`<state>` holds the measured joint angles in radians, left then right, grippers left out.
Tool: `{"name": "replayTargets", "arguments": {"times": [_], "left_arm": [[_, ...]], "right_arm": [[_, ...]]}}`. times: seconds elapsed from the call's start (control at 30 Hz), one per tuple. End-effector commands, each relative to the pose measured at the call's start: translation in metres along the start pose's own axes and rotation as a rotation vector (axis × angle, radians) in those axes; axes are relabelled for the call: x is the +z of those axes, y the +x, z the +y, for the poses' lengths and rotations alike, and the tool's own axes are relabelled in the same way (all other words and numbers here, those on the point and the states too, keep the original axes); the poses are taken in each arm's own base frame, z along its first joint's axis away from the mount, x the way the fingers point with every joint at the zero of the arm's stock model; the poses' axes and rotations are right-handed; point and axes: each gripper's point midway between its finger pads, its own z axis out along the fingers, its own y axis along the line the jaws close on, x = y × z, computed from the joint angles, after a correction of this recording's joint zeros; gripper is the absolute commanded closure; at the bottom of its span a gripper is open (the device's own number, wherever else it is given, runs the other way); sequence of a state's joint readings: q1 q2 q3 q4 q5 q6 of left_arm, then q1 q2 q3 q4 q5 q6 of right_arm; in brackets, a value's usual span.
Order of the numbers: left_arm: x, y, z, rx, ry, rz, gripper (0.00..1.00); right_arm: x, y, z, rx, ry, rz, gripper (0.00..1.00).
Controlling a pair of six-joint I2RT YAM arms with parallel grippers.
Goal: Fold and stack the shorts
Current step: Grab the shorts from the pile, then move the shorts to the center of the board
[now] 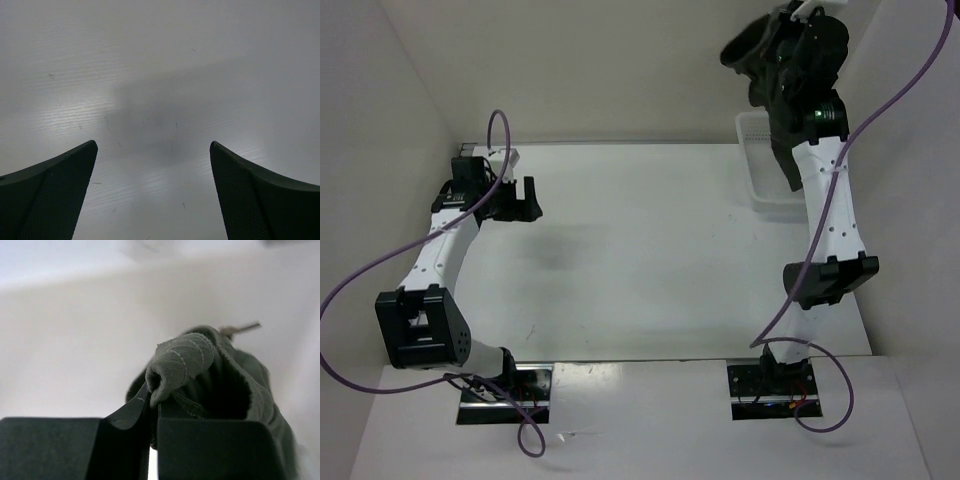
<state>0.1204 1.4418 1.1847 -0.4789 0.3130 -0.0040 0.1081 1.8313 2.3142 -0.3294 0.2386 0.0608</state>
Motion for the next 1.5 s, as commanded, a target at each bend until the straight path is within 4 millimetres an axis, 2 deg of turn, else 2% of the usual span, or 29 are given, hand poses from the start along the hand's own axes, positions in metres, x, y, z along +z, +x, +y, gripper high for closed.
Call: {"name": "replayTargets", "arguments": {"times": [0.0,0.03,0.07,0.1,0.17,0.2,0.23,0.3,0.33,0.37,0.4,0.43,0.47,0.5,0.57,0.63,0.7,0.73,0.8,0.83,0.87,0.9,0.97,1.0,1.1,1.13,1.2,1.33,1.47], "left_arm": [[-0.026,-0.029,-0.008,0.044,-0.011,-0.103,0.00],[-0.026,-0.033,-0.006,0.049,-0.022,-0.117,0.00],[-0.028,-0.034,-0.006,0.054,-0.023,-0.130,0.00],[-0.032,-0.036,-0.008,0.058,-0.023,-0.143,0.00],[-0.038,-0.043,-0.009,0.071,-0.026,-0.180,0.00],[-0.036,-0.038,-0.011,0.067,-0.016,-0.169,0.00],[-0.041,-0.044,-0.009,0.071,-0.025,-0.197,0.00],[-0.040,-0.038,-0.009,0.071,-0.025,-0.196,0.00],[-0.045,-0.043,-0.006,0.072,-0.035,-0.218,0.00],[-0.042,-0.037,-0.005,0.067,-0.034,-0.205,0.00],[-0.047,-0.039,-0.001,0.064,-0.052,-0.218,0.00],[-0.045,-0.035,0.001,0.059,-0.061,-0.207,0.00],[-0.045,-0.035,0.001,0.059,-0.061,-0.207,0.00],[-0.042,-0.027,0.002,0.052,-0.059,-0.186,0.00],[-0.040,-0.020,0.000,0.045,-0.047,-0.166,0.00],[-0.037,-0.013,-0.004,0.039,-0.021,-0.146,0.00],[-0.029,-0.001,-0.006,0.024,0.004,-0.104,0.00],[-0.027,0.003,-0.008,0.021,0.016,-0.095,0.00],[-0.023,0.010,-0.009,0.013,0.033,-0.075,0.00],[-0.021,0.014,-0.012,0.010,0.049,-0.067,0.00],[-0.020,0.018,-0.014,0.007,0.062,-0.060,0.00],[-0.018,0.025,-0.013,0.001,0.063,-0.044,0.00],[-0.016,0.032,-0.013,-0.006,0.065,-0.029,0.00],[-0.013,0.042,-0.013,-0.015,0.066,-0.006,0.00],[-0.010,0.055,-0.023,-0.025,0.124,0.010,0.00],[-0.010,0.063,-0.027,-0.031,0.145,0.021,0.00],[-0.011,0.067,-0.035,-0.036,0.192,0.027,0.00],[-0.011,0.072,-0.036,-0.045,0.204,0.027,0.00],[-0.011,0.077,-0.033,-0.053,0.185,0.046,0.00]], "right_arm": [[-0.054,-0.102,0.070,0.112,-0.287,-0.223,1.00],[-0.074,-0.118,0.097,0.140,-0.408,-0.250,1.00],[-0.081,-0.121,0.112,0.160,-0.473,-0.254,1.00],[-0.100,-0.136,0.122,0.183,-0.543,-0.280,1.00],[-0.117,-0.132,0.150,0.249,-0.684,-0.252,1.00],[-0.125,-0.134,0.152,0.270,-0.713,-0.249,1.00],[-0.120,-0.110,0.161,0.307,-0.733,-0.180,1.00],[-0.118,-0.091,0.165,0.348,-0.745,-0.136,1.00],[-0.115,-0.063,0.166,0.374,-0.733,-0.062,1.00],[-0.113,-0.048,0.166,0.373,-0.726,-0.033,1.00],[-0.111,-0.032,0.163,0.373,-0.704,0.001,0.92],[-0.110,0.002,0.159,0.360,-0.675,0.071,0.80],[-0.110,0.019,0.153,0.343,-0.646,0.097,0.65],[-0.103,0.037,0.139,0.328,-0.555,0.117,0.37],[-0.098,0.087,0.111,0.243,-0.413,0.183,0.19],[-0.090,0.127,0.081,0.182,-0.244,0.239,0.11],[-0.093,0.145,0.077,0.149,-0.234,0.277,0.11],[-0.096,0.154,0.085,0.152,-0.285,0.295,0.11],[-0.103,0.173,0.109,0.164,-0.372,0.339,0.11],[-0.113,0.185,0.135,0.164,-0.451,0.377,0.11],[-0.119,0.201,0.147,0.136,-0.490,0.414,0.11],[-0.120,0.230,0.163,0.106,-0.518,0.477,0.11],[-0.134,0.251,0.201,0.065,-0.604,0.536,0.11],[-0.136,0.278,0.214,0.041,-0.627,0.592,0.11],[-0.151,0.311,0.243,0.072,-0.715,0.662,0.17],[-0.150,0.336,0.243,0.060,-0.705,0.705,0.17],[-0.158,0.363,0.257,0.025,-0.733,0.743,0.18],[-0.163,0.405,0.262,-0.007,-0.739,0.820,0.18],[-0.163,0.426,0.266,0.027,-0.720,0.874,0.18]]}}
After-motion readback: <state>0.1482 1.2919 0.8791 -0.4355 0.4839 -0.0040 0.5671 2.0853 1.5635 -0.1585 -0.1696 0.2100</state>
